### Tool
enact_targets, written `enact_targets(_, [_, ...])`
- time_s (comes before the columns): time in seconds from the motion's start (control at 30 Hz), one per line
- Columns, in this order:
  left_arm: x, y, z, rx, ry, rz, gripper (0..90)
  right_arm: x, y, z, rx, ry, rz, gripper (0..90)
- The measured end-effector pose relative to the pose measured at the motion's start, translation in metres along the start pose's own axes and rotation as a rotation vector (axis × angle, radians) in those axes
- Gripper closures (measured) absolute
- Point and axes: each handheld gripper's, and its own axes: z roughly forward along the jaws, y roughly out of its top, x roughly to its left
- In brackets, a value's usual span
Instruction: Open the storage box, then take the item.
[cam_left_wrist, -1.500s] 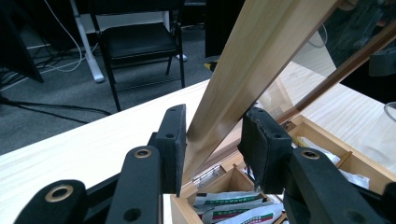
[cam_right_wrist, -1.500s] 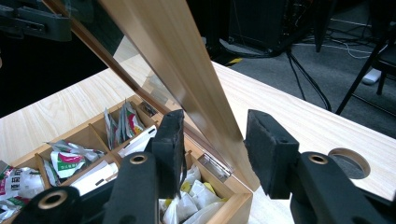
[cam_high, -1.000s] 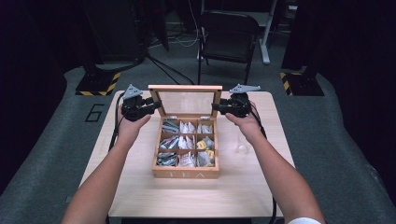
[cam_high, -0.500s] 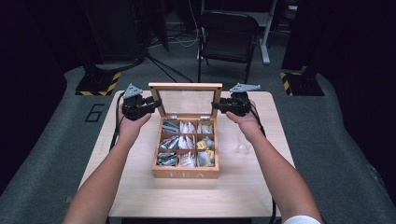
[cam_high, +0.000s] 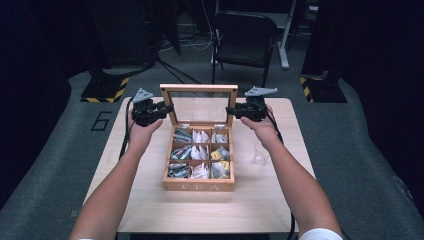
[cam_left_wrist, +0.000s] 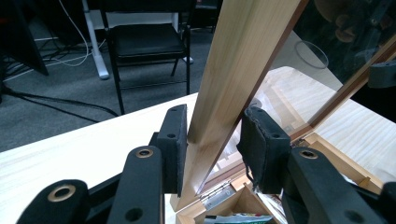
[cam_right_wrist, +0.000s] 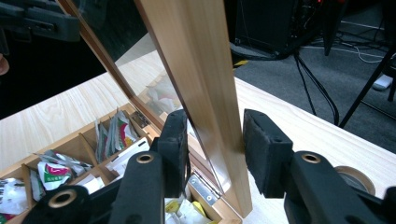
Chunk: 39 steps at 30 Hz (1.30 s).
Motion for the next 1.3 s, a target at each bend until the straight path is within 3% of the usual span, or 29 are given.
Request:
enact_targets(0.53, [0.002,-0.001,0.005,0.008,0.014,-0.021,62.6,-0.008,-0.004,0.01,0.031,-0.004,0.016,63.3])
enact_targets(0.9, [0.009,-0.009,-0.002,0.017,0.032,-0.051,61.0,-0.013,-0.002,0.014,0.026,-0.009,0.05,63.8])
enact_targets(1.13, [0.005,-0.007,-0.007,0.016,0.017,-0.027,61.0,-0.014,0.003,0.018,0.059,-0.041,0.044,64.3])
enact_targets(1.3, [0.003,-0.007,-0.011,0.02,0.014,-0.018,61.0,-0.016,0.004,0.022,0.053,-0.058,0.042,64.8])
